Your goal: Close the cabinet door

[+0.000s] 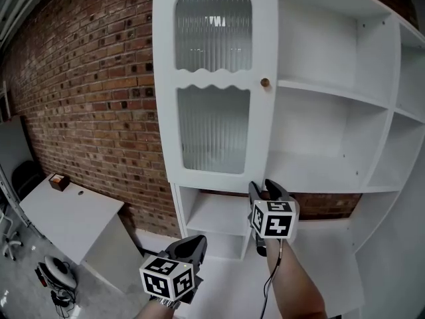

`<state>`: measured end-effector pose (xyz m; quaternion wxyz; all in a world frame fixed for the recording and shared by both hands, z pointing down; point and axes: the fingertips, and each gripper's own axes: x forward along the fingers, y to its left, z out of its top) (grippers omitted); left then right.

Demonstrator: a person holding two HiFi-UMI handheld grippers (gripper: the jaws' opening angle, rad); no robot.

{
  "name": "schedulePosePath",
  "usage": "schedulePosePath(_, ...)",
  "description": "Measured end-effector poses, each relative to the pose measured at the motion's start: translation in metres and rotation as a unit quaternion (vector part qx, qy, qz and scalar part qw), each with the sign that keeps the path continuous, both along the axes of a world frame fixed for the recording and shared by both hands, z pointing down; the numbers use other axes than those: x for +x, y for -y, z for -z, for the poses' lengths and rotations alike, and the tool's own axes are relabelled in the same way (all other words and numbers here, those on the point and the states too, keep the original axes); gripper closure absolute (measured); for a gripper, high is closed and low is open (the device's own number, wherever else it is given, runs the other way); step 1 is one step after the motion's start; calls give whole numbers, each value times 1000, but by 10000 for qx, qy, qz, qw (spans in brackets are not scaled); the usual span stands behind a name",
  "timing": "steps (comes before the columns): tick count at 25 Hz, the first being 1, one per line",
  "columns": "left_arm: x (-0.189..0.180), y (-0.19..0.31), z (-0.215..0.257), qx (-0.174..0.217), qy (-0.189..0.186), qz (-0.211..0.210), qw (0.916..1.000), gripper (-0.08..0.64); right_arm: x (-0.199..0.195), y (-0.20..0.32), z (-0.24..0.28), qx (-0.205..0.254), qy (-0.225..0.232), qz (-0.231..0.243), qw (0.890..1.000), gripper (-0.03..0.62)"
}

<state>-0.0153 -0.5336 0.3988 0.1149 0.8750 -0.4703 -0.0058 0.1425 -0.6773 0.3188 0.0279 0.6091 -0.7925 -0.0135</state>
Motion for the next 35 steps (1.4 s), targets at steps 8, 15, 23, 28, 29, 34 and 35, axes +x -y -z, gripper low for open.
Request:
schedulePosePath(8,-4,-10,4,35,-2,-13,10000,552,1,-21,2,35,129,-18,9999,396)
schedulePosePath(15,-16,-36,7,82,-46,-63,9999,552,-15,-75,6,200,79,20,9998,518)
schedulePosePath(23,-39,-80,12,176,-102,-171,9996,552,-51,-139,-8,60,62,196,9998,560)
schedulePosePath(28,-54,-114,12,195,-102,-279,9994,552,-75,-192,-13,59,122,246,9996,561)
schedulePosePath(29,-58,-122,12,203,-102,-298,9993,552,-80,-203,-14,69,120,243,9996,561)
schedulePosePath(34,-80,-159,9,204,-104,-367,9991,552,-104,-253,-29,12,134,199,9997,561)
schedulePosePath(35,-84,-167,9,208,-102,-384,9990,552,-108,-262,-32,-14,160,181,9997,561)
